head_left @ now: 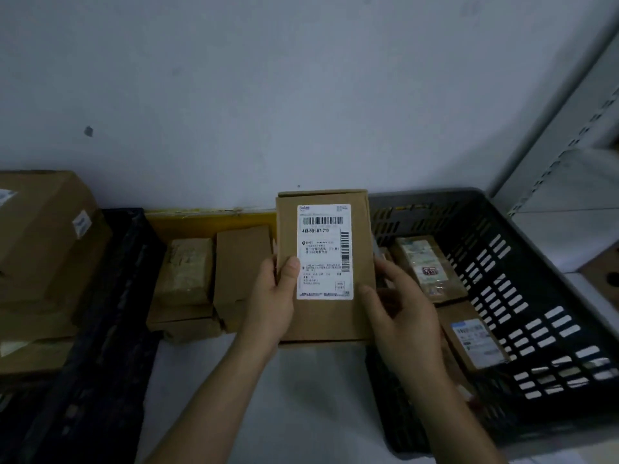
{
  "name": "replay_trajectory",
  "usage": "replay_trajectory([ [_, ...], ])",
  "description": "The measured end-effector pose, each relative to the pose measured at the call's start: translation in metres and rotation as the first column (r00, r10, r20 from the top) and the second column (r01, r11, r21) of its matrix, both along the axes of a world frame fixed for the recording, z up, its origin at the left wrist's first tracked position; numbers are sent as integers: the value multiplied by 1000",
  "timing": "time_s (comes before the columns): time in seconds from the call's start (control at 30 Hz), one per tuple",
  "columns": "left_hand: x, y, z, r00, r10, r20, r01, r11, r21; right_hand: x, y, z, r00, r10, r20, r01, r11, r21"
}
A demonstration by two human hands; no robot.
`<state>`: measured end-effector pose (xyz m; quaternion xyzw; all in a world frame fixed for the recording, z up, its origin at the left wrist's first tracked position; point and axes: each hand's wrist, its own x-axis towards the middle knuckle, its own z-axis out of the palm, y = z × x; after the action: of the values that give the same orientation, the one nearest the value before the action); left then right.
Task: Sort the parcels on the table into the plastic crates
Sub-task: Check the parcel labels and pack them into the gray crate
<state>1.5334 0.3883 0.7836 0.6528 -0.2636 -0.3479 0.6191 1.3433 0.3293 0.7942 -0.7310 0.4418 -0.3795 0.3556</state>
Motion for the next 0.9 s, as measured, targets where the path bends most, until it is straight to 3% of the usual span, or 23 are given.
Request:
replay_trajectory([
  [0.2,-45,-27,2,984,-167,55,170,984,-58,-49,-7,16,966,-16,-259,-1,998,-66],
  [0.3,-68,-45,12,948,-295,119,298,955,-5,-87,-26,35,978,-65,-200,76,996,49],
  [0.4,-86,-58,15,875,-380,300,363,925,111,-125,-61,41,968,-186,-168,207,971,117],
  [0.5,-97,-67,-4,745,-433,507,347,901,260,-146,-106,28,958,-269,-103,284,942,179],
  [0.63,-115,-76,-29,634,-473,612,277,878,390,-143,-168,-13,961,-202,-187,242,944,224],
  [0.73,-132,-85,-40,631,-447,634,187,881,434,-130,-205,-56,962,-79,-261,155,947,282],
  [0.9,-156,-93,-47,687,-366,627,52,886,460,-102,-240,-113,983,69,-169,27,860,510],
])
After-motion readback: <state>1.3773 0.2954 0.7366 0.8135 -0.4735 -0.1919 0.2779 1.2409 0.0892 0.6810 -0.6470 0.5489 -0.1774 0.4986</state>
